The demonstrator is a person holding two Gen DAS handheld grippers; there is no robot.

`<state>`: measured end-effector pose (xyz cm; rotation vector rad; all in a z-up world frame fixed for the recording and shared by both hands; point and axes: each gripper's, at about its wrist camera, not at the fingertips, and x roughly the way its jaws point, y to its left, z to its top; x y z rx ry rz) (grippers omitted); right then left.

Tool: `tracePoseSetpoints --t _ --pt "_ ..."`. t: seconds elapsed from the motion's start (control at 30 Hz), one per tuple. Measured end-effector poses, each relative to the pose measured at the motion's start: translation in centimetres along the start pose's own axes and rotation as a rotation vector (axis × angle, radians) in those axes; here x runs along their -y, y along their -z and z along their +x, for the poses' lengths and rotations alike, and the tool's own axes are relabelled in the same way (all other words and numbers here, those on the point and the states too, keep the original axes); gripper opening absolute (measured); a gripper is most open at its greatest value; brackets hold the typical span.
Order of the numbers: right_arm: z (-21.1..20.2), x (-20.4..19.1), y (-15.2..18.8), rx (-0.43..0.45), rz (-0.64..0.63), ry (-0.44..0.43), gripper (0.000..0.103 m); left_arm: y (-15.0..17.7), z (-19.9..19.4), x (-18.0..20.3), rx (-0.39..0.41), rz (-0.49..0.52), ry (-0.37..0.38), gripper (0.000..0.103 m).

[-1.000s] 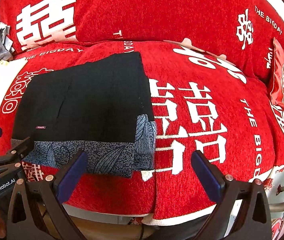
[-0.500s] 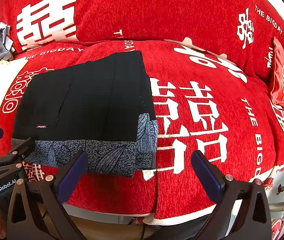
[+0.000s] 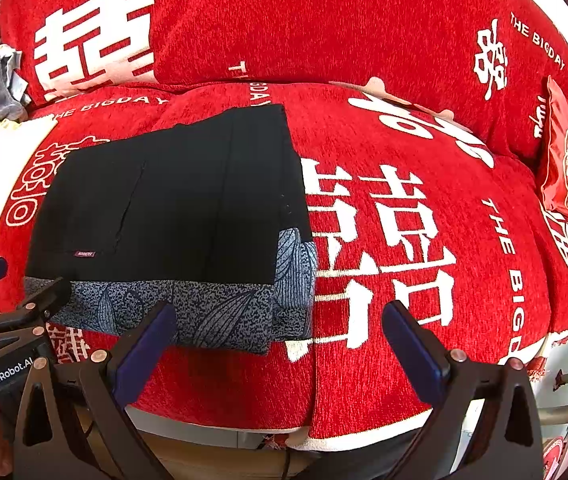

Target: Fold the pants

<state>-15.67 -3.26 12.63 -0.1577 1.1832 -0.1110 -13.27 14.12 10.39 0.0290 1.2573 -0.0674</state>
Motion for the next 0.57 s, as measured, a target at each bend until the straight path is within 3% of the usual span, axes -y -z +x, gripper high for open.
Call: tracePoseSetpoints --t 0.57 --pt "0.8 0.1 0.8 -0.020 0.011 0.003 0.102 1.0 0.8 -0.9 -0.022 0.001 0.036 0.090"
